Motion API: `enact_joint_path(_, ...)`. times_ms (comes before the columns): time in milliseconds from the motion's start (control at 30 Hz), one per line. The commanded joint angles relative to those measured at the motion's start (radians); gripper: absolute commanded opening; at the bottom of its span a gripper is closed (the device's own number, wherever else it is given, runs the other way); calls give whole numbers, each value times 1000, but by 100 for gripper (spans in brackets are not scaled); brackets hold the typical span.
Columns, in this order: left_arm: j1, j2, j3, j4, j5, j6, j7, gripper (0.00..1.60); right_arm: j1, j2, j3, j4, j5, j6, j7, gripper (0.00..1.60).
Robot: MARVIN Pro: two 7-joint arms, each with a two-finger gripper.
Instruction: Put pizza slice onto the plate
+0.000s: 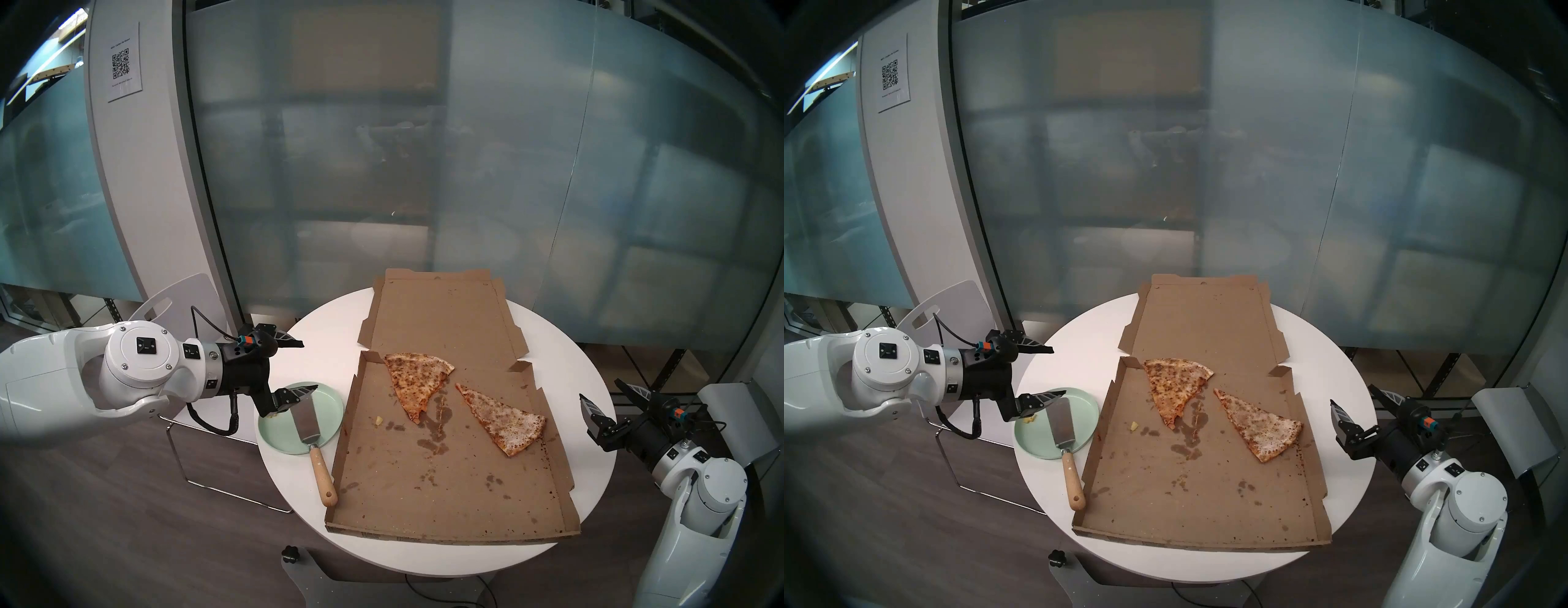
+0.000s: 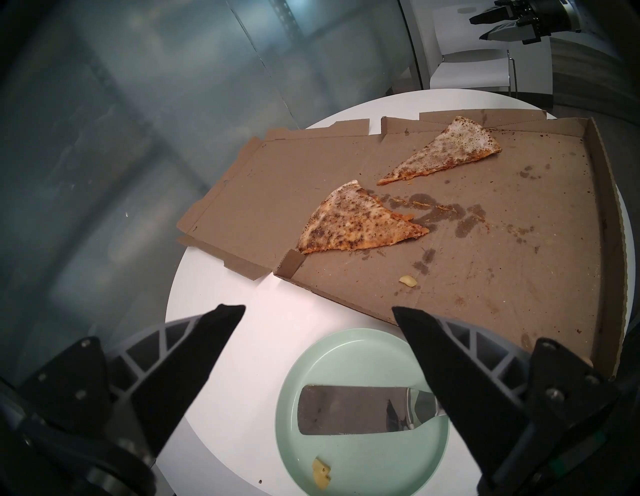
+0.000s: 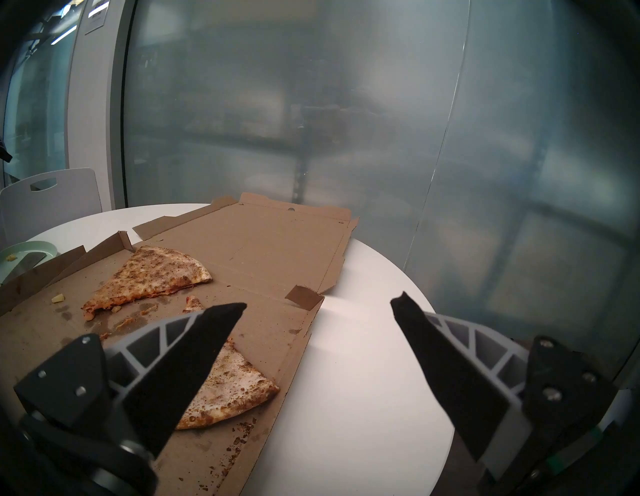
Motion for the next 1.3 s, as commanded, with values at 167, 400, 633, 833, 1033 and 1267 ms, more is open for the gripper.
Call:
enact_joint_path(167, -11, -2, -10, 2, 0, 0, 0, 160, 2, -1, 0, -16, 3, -1, 0, 160)
enact_joint_path(400, -11, -2, -9, 2, 0, 0, 0, 160, 3, -1, 0, -16, 3, -1, 1, 160)
enact_joint_path(633, -12, -2, -9, 2, 0, 0, 0, 160, -3, 19, -7, -14, -1, -12, 20, 160)
enact_joint_path(833, -12, -2, -8, 2, 0, 0, 1, 160, 2, 49, -35, -39, 10, 5, 79, 160)
enact_joint_path(1033, -13, -2, -7, 2, 0, -1, 1, 160, -11, 43, -104, -77, 14, 15, 152, 160)
enact_joint_path(1267, -14, -2, -6, 1, 0, -1, 2, 160, -36, 22, -213, -131, 11, 58, 229, 160)
